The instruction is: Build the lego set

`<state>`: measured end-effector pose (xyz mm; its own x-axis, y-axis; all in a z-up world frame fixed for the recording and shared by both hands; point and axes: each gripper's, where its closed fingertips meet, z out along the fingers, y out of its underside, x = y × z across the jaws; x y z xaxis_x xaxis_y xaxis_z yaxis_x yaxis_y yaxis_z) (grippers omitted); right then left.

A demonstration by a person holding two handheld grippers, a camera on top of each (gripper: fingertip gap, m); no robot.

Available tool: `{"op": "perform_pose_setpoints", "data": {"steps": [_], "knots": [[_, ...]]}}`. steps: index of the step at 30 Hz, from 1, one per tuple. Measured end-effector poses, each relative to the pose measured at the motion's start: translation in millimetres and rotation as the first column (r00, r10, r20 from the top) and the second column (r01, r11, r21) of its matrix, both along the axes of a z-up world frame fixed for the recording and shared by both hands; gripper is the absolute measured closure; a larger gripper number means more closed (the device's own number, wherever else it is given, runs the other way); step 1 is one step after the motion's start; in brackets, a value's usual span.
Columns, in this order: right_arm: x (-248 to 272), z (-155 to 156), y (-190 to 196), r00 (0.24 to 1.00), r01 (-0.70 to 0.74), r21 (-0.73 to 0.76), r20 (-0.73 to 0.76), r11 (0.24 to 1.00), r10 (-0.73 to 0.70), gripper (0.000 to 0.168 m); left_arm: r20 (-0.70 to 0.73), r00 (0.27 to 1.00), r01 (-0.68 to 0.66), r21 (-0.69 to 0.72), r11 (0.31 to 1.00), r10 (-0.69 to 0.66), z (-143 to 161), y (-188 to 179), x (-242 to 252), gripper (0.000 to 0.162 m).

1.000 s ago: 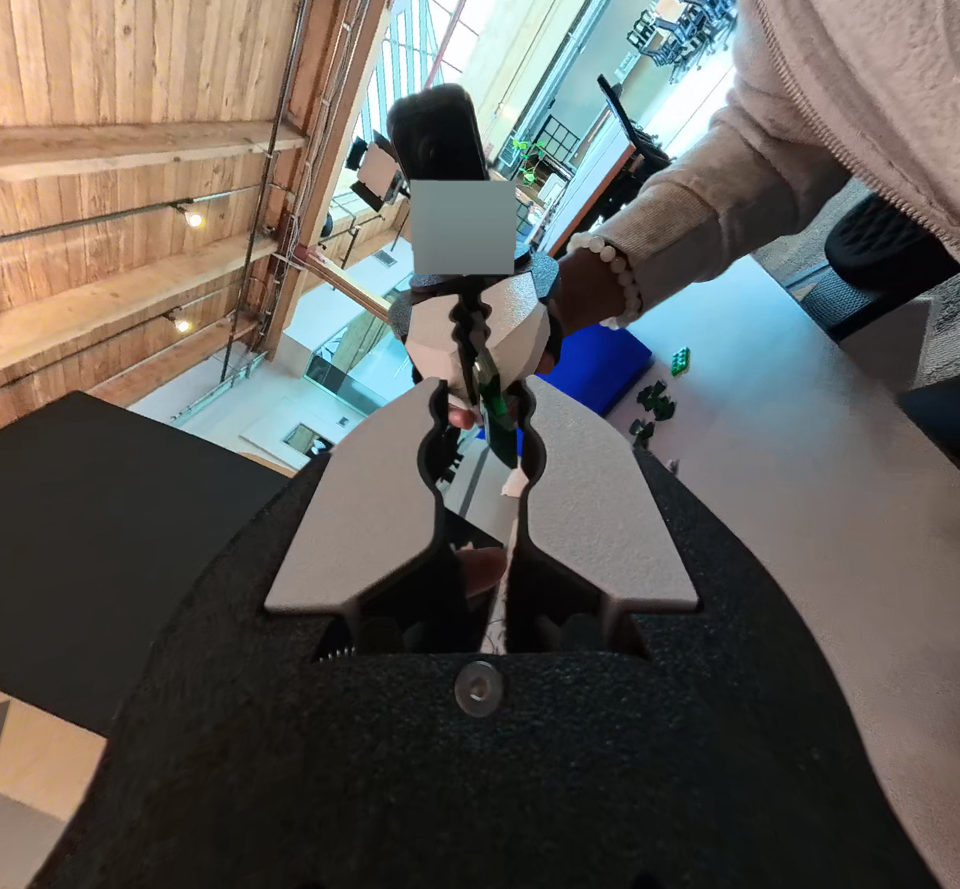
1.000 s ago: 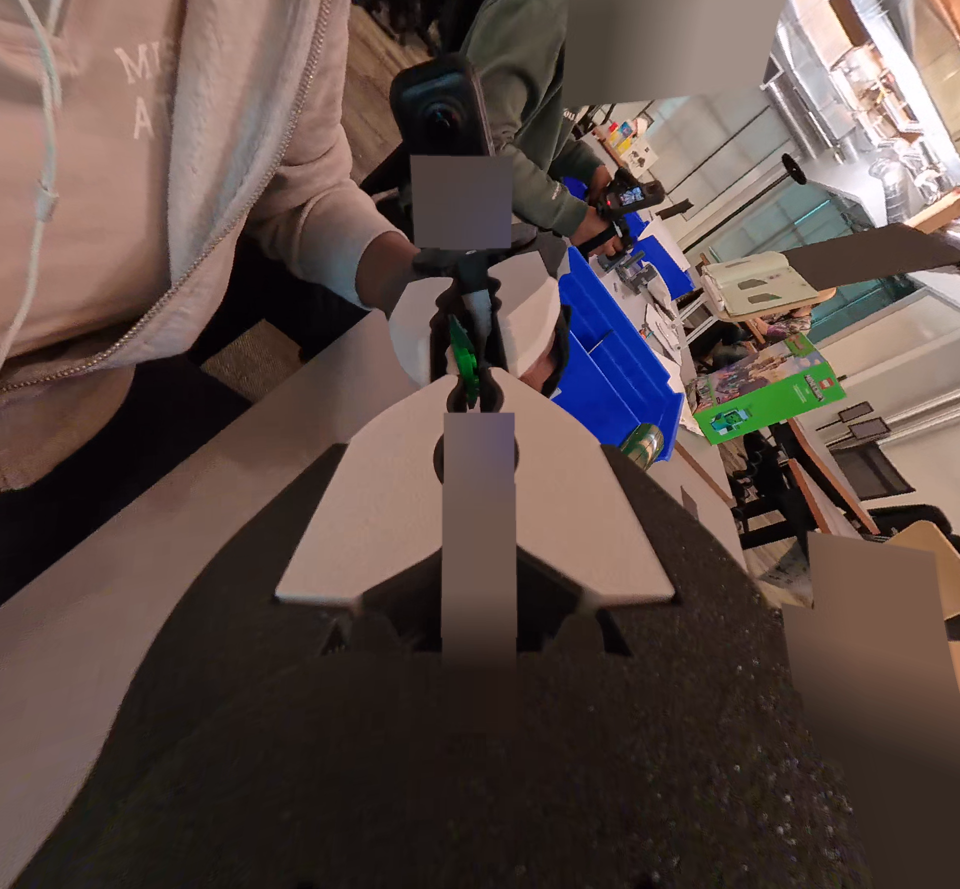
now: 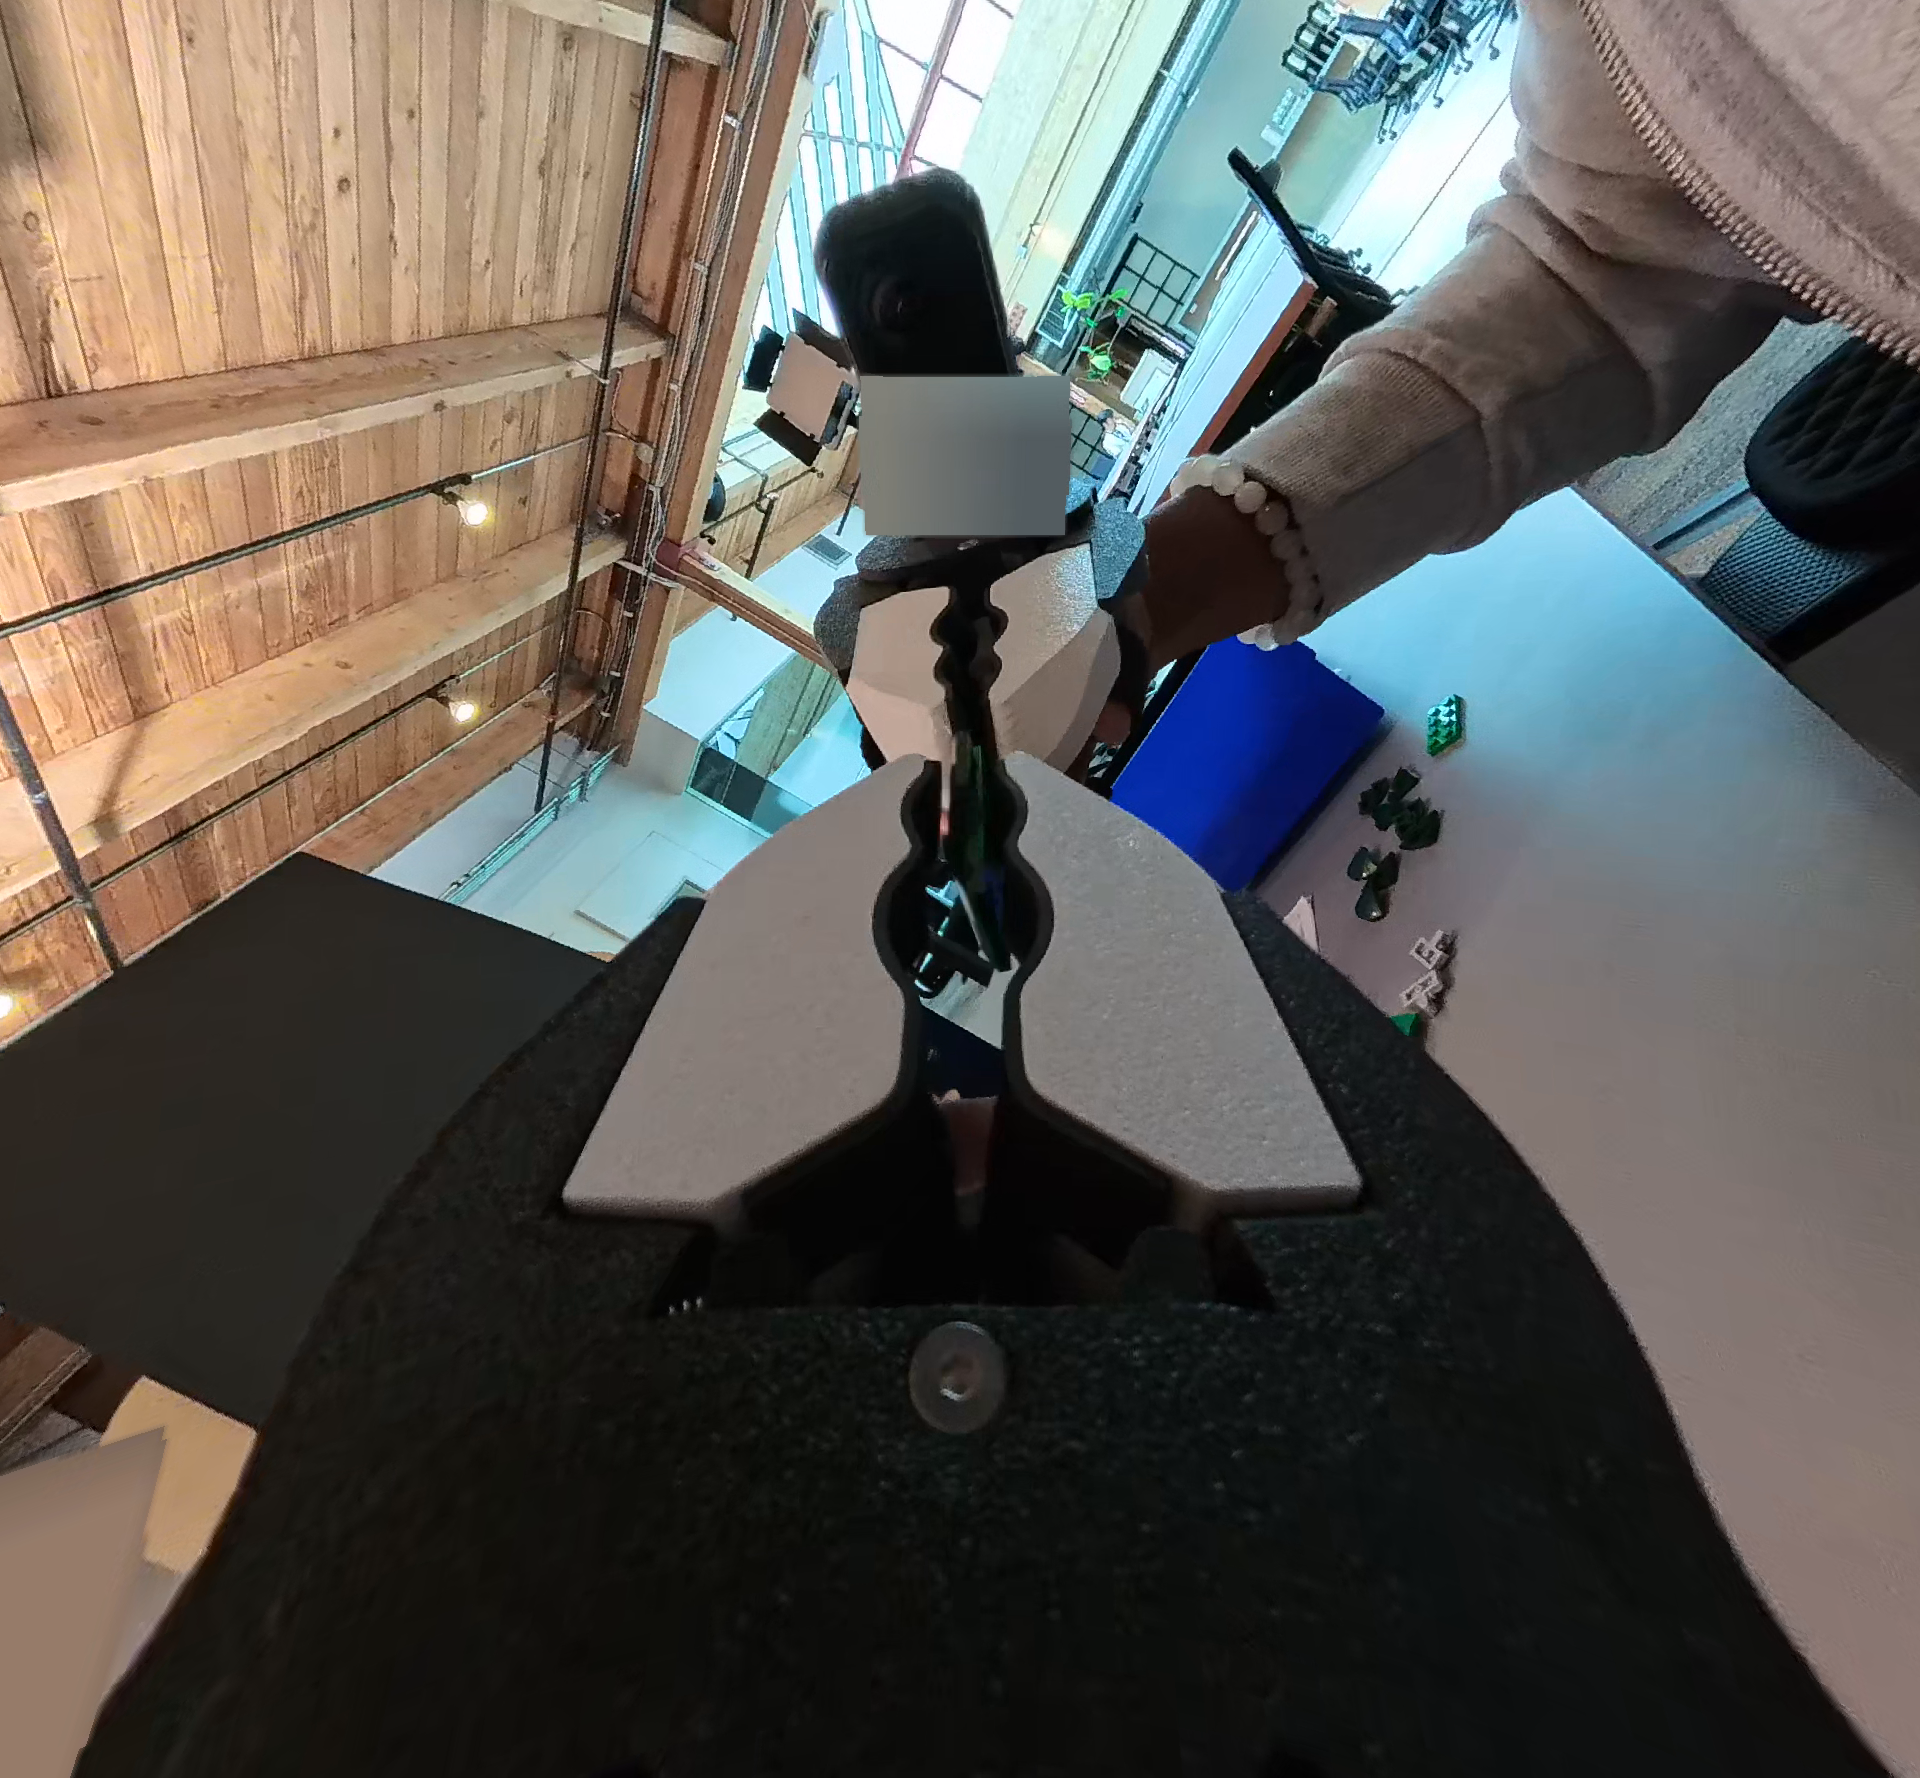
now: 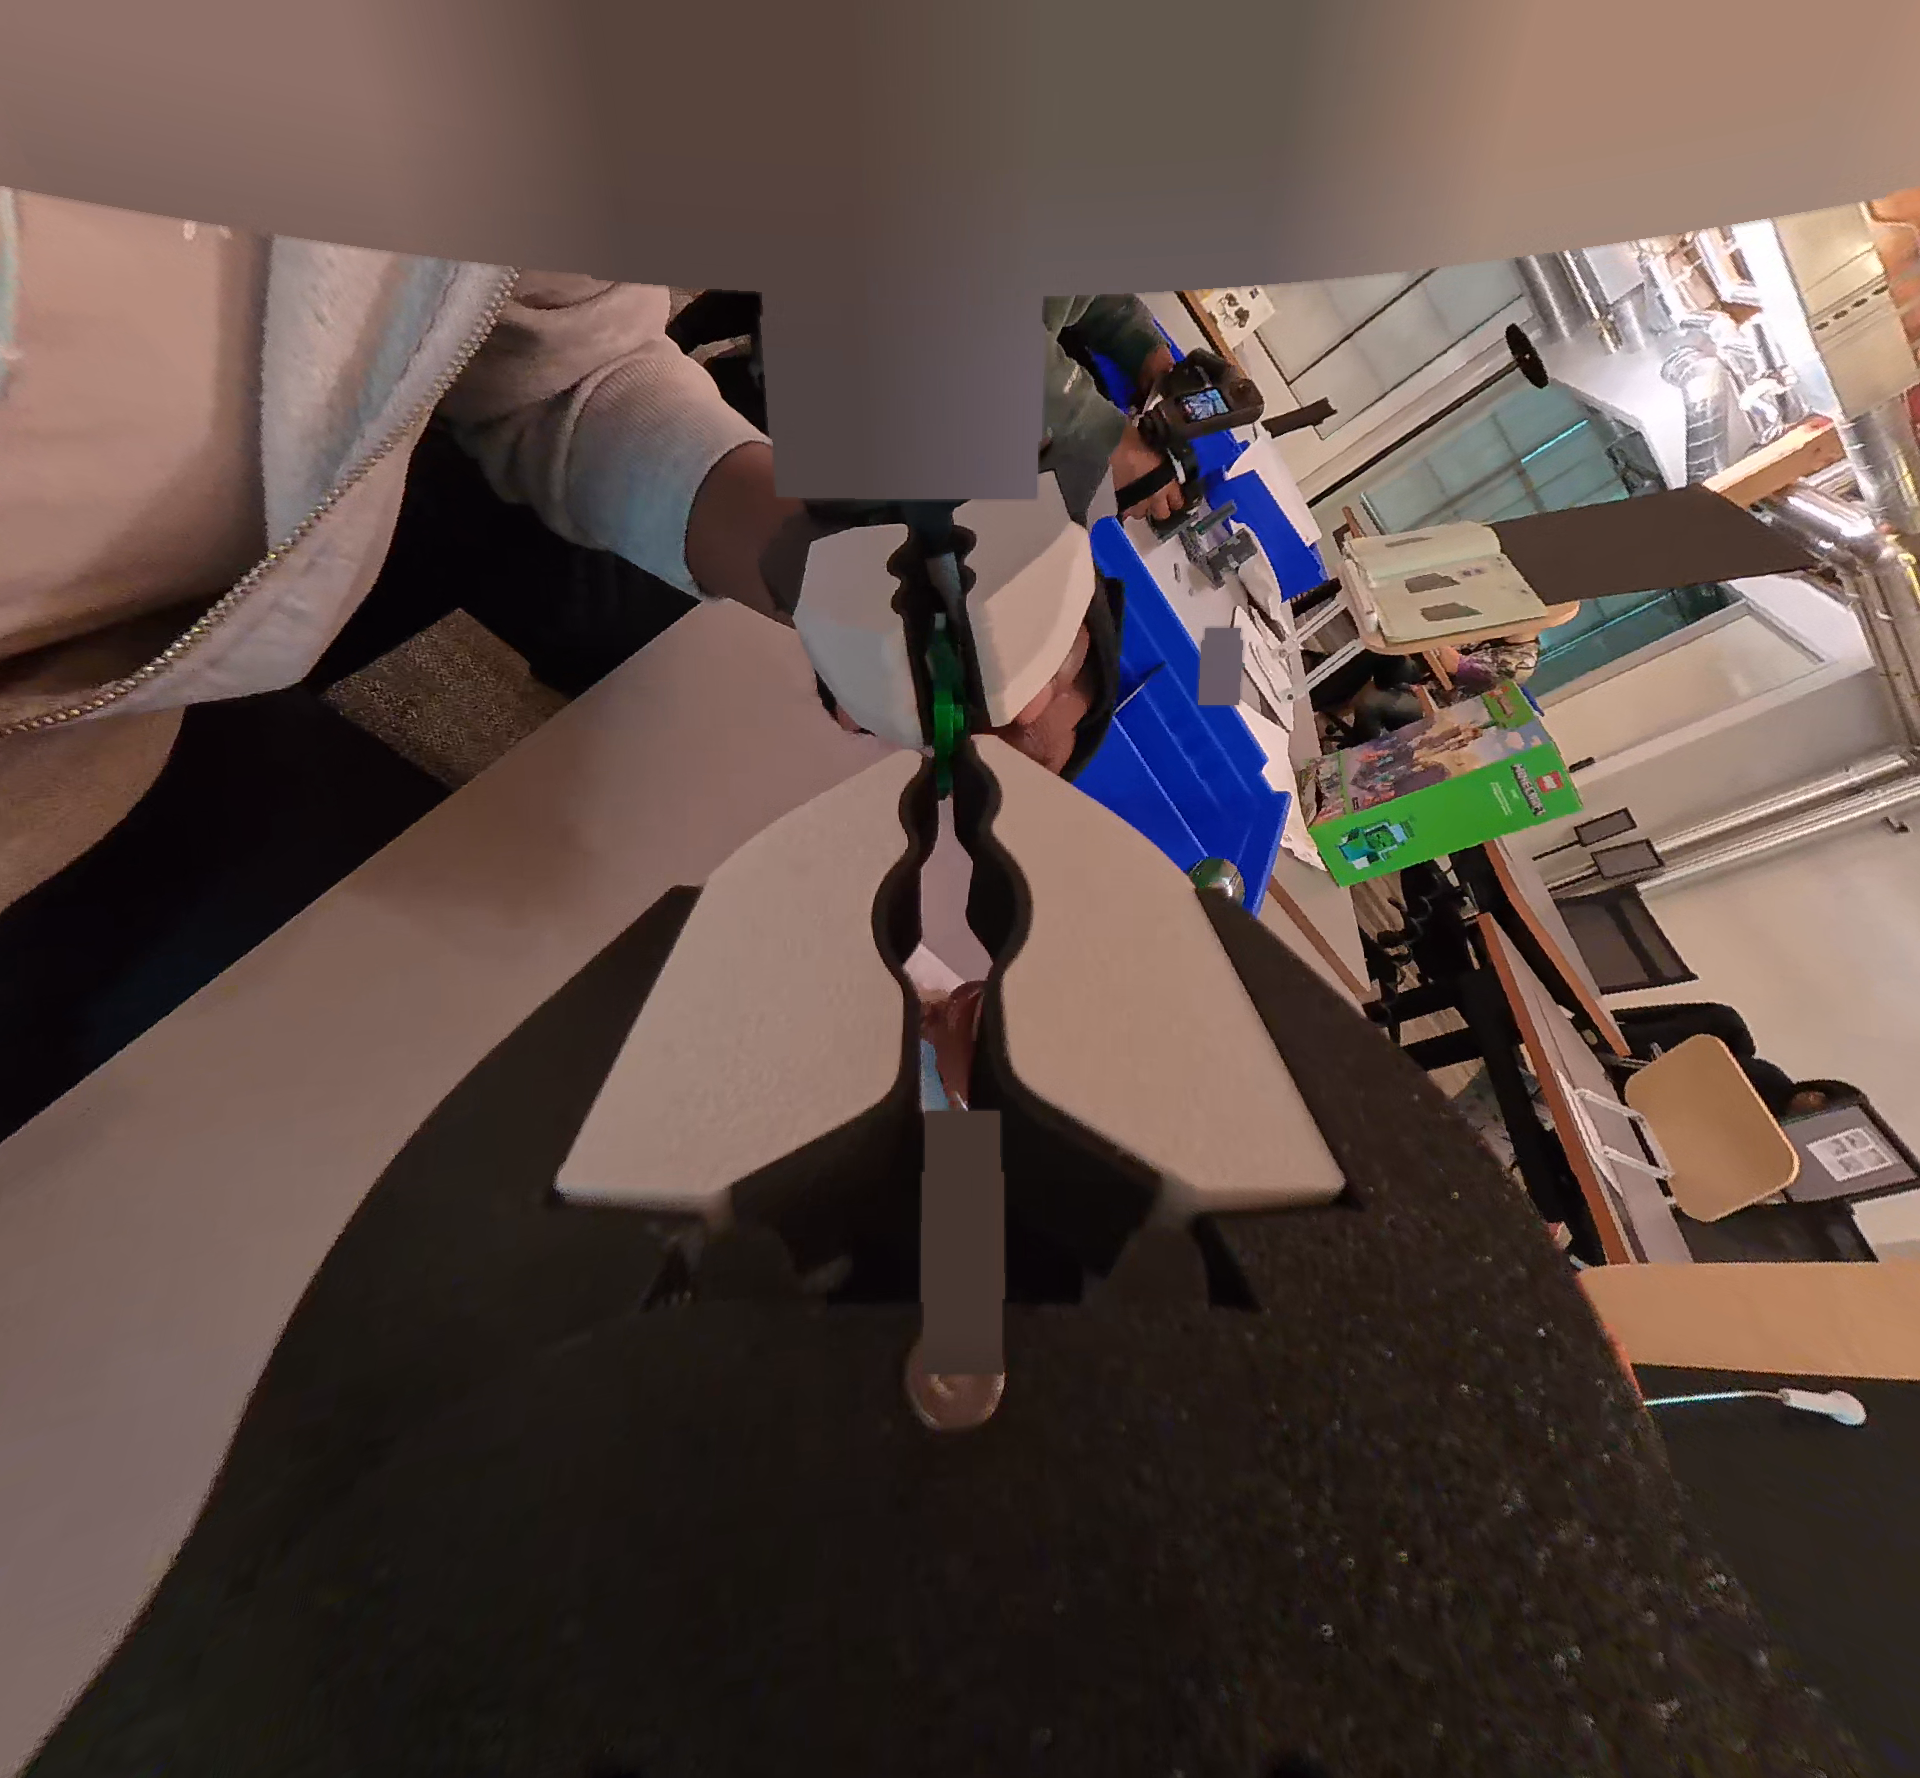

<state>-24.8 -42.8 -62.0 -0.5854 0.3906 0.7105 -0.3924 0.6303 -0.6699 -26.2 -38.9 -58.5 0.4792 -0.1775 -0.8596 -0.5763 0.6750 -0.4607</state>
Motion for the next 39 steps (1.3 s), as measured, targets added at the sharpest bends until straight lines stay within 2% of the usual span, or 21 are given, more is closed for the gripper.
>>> {"op": "perform_pose_setpoints", "data": {"steps": [5,8,10,13,15,19,22,26,28,36,39], "knots": [[0.0,0.8,0.3,1.000,-0.007,0.006,-0.011,1.000,0.007,0.165,-0.030,0.999,-0.010,0.007,1.000,0.011,0.4,0.2,0.3,0.157],[-1.3,6.2,4.2,1.000,0.007,-0.067,0.020,0.998,-0.005,0.164,-0.062,0.997,-0.045,0.020,0.999,0.046,-1.8,2.0,-2.8,0.157],[-4.1,7.2,10.3,0.985,0.052,-0.226,0.171,0.973,-0.013,0.156,-0.088,0.993,-0.077,0.041,0.996,0.080,-3.0,3.5,-5.7,0.157],[-11.7,12.4,15.9,0.909,0.180,-0.536,0.411,0.825,0.069,0.130,-0.156,0.973,-0.154,0.097,0.983,0.168,-5.3,8.1,-11.3,0.157],[-17.5,3.8,14.8,0.871,0.271,-0.584,0.487,0.765,0.063,0.121,-0.220,0.946,-0.207,0.155,0.966,0.238,-7.9,11.2,-13.6,0.158],[-21.5,-18.5,7.7,0.808,0.351,-0.536,0.588,0.767,0.042,0.113,-0.302,0.908,-0.237,0.204,0.950,0.291,-15.4,14.8,-10.8,0.158],[-20.4,-23.1,-1.8,0.761,0.338,-0.575,0.633,0.745,0.143,0.115,-0.344,0.886,-0.245,0.223,0.944,0.311,-20.3,16.4,-8.8,0.156],[-17.4,-23.5,-5.9,0.737,0.295,-0.606,0.637,0.739,0.228,0.137,-0.368,0.874,-0.247,0.225,0.942,0.317,-24.2,17.1,-6.7,0.157],[-15.3,-22.2,-7.1,0.759,0.256,-0.610,0.608,0.750,0.235,0.150,-0.369,0.871,-0.260,0.213,0.942,0.324,-26.4,19.6,-9.6,0.155],[-14.8,-20.9,-7.4,0.780,0.181,-0.615,0.565,0.768,0.269,0.152,-0.272,0.927,-0.229,0.133,0.964,0.258,-25.8,19.6,-8.3,0.154],[-14.6,-21.1,-9.2,0.783,0.146,-0.608,0.553,0.781,0.285,0.153,-0.287,0.920,-0.227,0.163,0.960,0.266,-25.3,18.5,-7.4,0.156]]}}
